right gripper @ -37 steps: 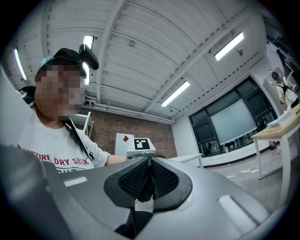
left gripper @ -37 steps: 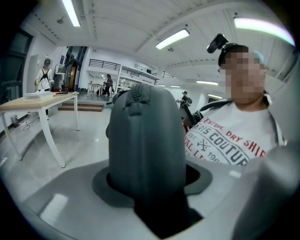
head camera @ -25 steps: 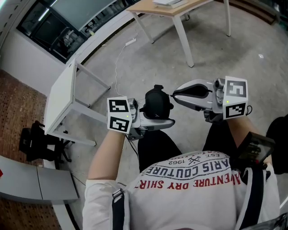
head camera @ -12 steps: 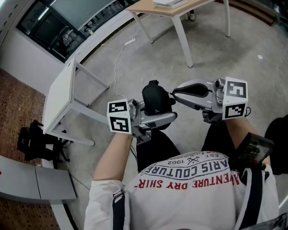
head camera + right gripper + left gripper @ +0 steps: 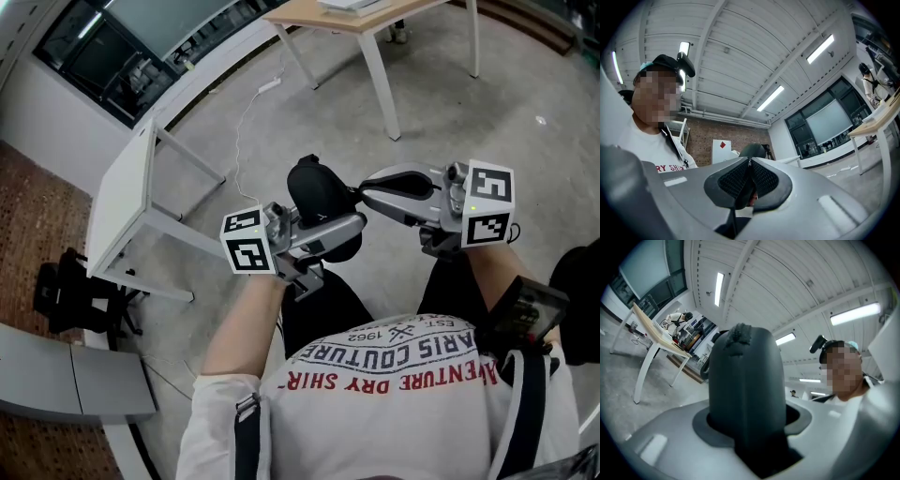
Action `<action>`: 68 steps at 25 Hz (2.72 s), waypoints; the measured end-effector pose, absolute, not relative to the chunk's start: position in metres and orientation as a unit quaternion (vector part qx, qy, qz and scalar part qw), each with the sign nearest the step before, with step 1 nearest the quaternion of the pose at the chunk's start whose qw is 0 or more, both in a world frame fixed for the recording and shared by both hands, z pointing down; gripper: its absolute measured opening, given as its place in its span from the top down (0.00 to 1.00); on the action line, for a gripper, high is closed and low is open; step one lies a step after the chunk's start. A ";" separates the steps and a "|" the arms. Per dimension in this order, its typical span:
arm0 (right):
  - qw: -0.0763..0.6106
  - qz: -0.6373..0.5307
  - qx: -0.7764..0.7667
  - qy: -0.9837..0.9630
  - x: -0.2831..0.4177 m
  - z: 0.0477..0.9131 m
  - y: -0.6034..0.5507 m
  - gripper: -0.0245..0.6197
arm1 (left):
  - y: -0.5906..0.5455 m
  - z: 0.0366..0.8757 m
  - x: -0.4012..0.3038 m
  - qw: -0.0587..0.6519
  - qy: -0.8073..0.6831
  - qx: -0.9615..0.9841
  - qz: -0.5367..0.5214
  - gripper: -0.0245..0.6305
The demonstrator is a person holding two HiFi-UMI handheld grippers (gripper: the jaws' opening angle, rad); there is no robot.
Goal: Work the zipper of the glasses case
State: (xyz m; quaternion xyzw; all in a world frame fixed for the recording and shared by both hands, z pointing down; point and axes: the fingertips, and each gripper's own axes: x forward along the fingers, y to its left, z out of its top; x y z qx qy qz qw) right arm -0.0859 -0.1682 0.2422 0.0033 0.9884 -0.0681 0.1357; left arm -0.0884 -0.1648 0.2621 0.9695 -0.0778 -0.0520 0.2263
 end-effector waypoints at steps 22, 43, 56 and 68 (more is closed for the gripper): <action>0.131 -0.077 -0.006 0.988 -0.086 0.249 -0.174 0.93 | -0.196 0.230 -0.108 0.260 -0.096 0.936 -0.217 0.58; 0.138 -0.091 -0.015 0.986 -0.085 0.254 -0.179 0.93 | -0.222 0.202 -0.138 0.281 -0.144 0.878 -0.358 0.58; 0.176 -0.103 -0.046 0.978 -0.084 0.245 -0.187 0.93 | -0.234 0.186 -0.162 0.259 -0.205 0.827 -0.455 0.58; 0.164 -0.098 -0.054 0.980 -0.096 0.252 -0.186 0.94 | -0.251 0.196 -0.189 0.308 -0.231 0.761 -0.522 0.58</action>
